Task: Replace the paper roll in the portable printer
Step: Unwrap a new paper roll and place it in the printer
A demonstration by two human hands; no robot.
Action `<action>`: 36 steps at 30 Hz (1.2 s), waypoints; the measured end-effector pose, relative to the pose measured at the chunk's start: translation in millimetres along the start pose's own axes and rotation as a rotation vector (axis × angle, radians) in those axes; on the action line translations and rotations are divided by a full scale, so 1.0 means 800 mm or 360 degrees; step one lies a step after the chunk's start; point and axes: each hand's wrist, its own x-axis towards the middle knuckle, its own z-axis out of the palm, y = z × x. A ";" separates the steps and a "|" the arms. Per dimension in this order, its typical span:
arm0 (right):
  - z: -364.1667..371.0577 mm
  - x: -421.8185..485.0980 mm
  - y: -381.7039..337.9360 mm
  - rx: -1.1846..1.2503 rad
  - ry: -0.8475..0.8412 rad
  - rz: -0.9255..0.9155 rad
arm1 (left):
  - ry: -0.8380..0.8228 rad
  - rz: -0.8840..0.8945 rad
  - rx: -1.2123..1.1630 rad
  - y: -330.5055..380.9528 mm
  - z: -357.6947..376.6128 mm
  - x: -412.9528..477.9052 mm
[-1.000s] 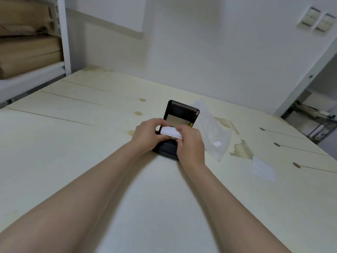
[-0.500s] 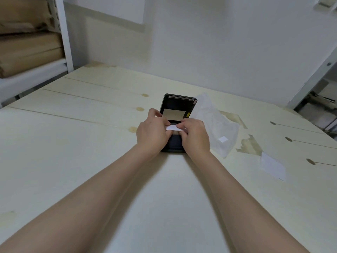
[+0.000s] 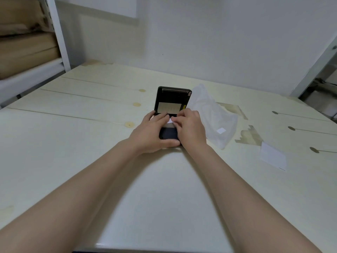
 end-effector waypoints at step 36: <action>-0.021 0.014 -0.005 -0.0394 -0.0193 -0.0252 | 0.0118 0.0161 0.0384 0.010 -0.018 -0.001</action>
